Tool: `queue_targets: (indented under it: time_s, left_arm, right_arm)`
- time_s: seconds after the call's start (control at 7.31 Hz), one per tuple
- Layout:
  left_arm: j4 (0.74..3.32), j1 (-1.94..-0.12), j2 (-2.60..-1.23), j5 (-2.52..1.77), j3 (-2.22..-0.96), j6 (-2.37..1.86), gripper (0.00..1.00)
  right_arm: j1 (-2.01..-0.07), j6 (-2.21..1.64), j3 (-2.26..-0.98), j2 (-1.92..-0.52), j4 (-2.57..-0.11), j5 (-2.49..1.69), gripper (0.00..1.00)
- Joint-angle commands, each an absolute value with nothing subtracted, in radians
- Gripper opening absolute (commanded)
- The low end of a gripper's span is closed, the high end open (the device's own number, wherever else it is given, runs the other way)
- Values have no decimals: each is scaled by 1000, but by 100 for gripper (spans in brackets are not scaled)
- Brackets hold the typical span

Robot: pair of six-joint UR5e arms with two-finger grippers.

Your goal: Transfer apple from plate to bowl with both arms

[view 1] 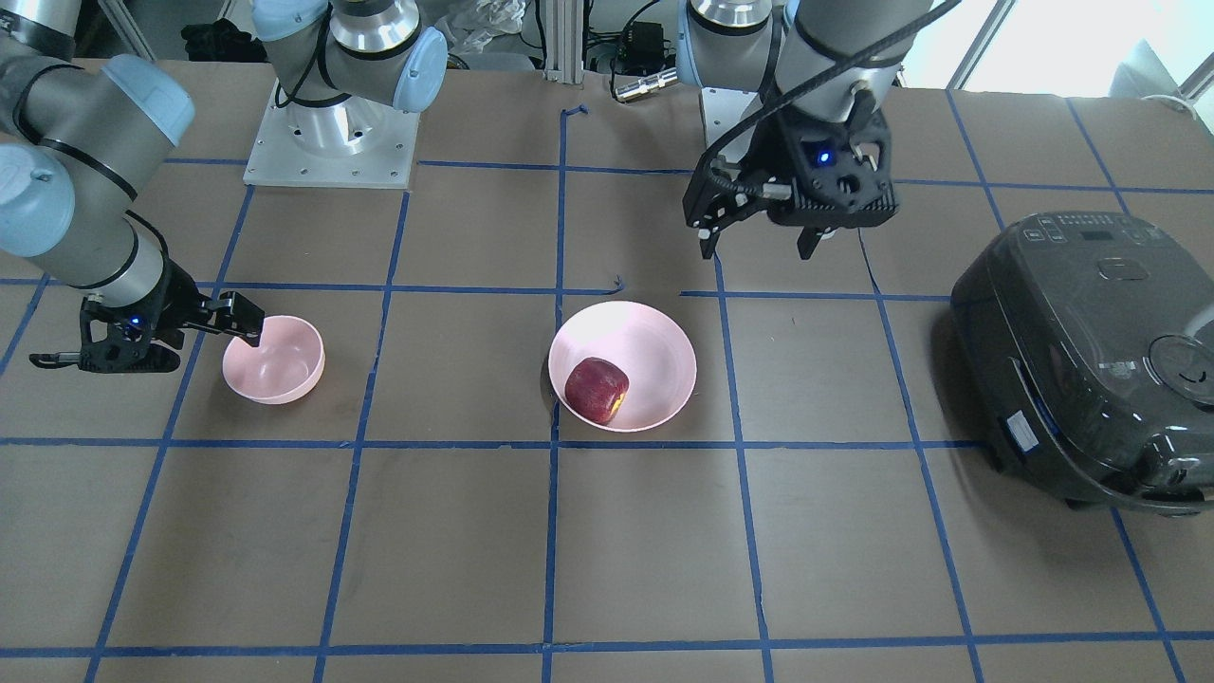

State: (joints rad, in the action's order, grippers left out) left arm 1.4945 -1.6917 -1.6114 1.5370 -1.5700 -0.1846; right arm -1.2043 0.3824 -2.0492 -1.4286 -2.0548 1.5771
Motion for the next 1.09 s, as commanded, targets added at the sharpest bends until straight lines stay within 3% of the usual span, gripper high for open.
queue_targets:
  time_s: [0.0,0.41,0.55,0.68,0.96]
  left_arm:
    - [1410,-1788,-1740,1540,-1588,-311,100]
    - [1258,-1865,-1827,1592,-1684,-328,100]
    - [1209,-1867,-1841,1592,-1728,-315,100]
    - [1124,-1871,-1865,1591,-1764,-310,100]
    - [1031,-1939,-1904,1595,-1781,-124,100]
  right_arm:
    - [-1187,382,-2072,-1378,-2100,1577,90]
    - [-1187,373,-2068,-1350,-2098,1548,43]
    - [-1187,374,-2066,-1350,-2095,1520,16]
    - [-1187,373,-2065,-1350,-2092,1514,0]
    - [-1187,371,-2056,-1361,-2082,1522,0]
